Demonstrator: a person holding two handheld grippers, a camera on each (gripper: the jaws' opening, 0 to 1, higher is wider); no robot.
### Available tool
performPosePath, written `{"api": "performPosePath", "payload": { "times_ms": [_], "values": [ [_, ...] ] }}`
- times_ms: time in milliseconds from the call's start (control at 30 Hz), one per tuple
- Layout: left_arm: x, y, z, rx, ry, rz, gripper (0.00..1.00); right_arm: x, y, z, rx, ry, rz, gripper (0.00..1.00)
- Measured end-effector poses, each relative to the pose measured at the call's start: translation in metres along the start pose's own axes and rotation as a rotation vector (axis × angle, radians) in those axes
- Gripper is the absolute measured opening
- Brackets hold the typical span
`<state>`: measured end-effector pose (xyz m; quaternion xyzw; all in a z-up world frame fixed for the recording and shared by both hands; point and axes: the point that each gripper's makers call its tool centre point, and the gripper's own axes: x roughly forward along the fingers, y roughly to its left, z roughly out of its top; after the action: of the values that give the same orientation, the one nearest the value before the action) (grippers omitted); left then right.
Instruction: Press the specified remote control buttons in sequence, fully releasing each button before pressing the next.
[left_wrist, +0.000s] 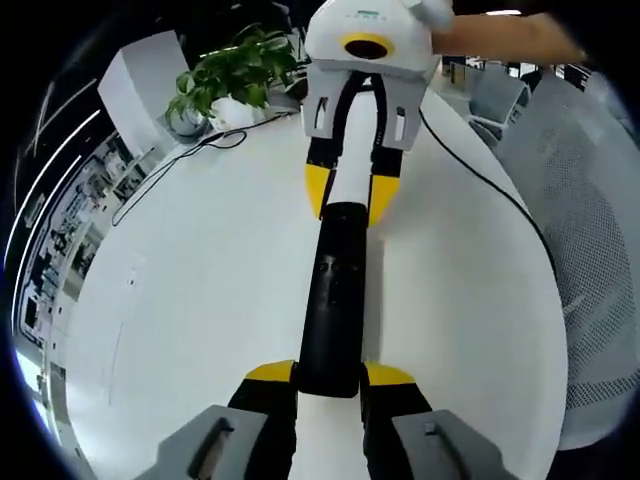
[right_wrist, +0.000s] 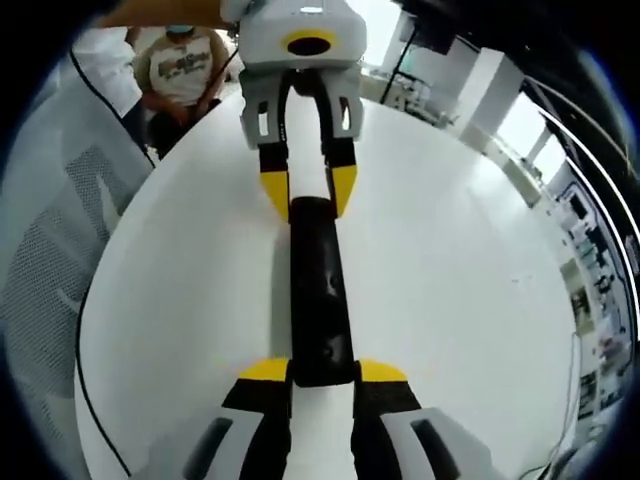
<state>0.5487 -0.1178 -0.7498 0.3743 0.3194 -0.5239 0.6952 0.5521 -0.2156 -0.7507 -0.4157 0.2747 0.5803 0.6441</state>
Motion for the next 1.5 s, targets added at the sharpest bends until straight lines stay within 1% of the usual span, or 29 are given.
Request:
{"api": "performPosePath", "payload": {
  "times_ms": [200, 333, 433, 600, 733, 833, 900, 1100, 1200, 1333, 1433, 1500],
  "values": [
    [-0.001, 0.026, 0.009, 0.034, -0.015, 0.037, 0.23, -0.006, -0.022, 0.001, -0.006, -0.006, -0.050, 0.19],
    [0.004, 0.043, 0.013, 0.045, -0.024, 0.052, 0.23, -0.007, -0.038, -0.001, -0.015, 0.000, -0.070, 0.19],
    [0.009, 0.055, 0.014, 0.047, -0.026, 0.057, 0.23, -0.006, -0.055, -0.003, -0.028, 0.008, -0.083, 0.19],
    [0.022, 0.085, 0.013, 0.053, -0.030, 0.067, 0.23, 0.002, -0.082, -0.008, -0.029, 0.009, -0.098, 0.19],
    [0.028, 0.105, 0.011, 0.063, -0.023, 0.070, 0.23, 0.012, -0.102, -0.012, -0.022, 0.009, -0.109, 0.19],
    [0.034, 0.119, 0.010, 0.075, -0.012, 0.072, 0.23, 0.016, -0.112, -0.014, -0.016, 0.007, -0.115, 0.19],
    [0.036, 0.121, 0.010, 0.082, -0.009, 0.074, 0.23, 0.020, -0.118, -0.016, -0.014, 0.007, -0.121, 0.19],
    [0.047, 0.141, 0.006, 0.090, 0.002, 0.077, 0.23, 0.031, -0.134, -0.022, -0.009, 0.004, -0.129, 0.20],
    [0.052, 0.145, 0.004, 0.091, 0.016, 0.071, 0.23, 0.040, -0.145, -0.026, -0.012, 0.011, -0.123, 0.20],
    [0.058, 0.151, 0.002, 0.090, 0.029, 0.064, 0.23, 0.043, -0.150, -0.030, -0.013, 0.014, -0.118, 0.20],
    [0.060, 0.154, 0.001, 0.085, 0.035, 0.055, 0.23, 0.046, -0.159, -0.033, -0.011, 0.009, -0.111, 0.20],
    [0.060, 0.156, 0.001, 0.084, 0.038, 0.049, 0.23, 0.047, -0.161, -0.035, -0.010, 0.009, -0.107, 0.20]
  ]
}}
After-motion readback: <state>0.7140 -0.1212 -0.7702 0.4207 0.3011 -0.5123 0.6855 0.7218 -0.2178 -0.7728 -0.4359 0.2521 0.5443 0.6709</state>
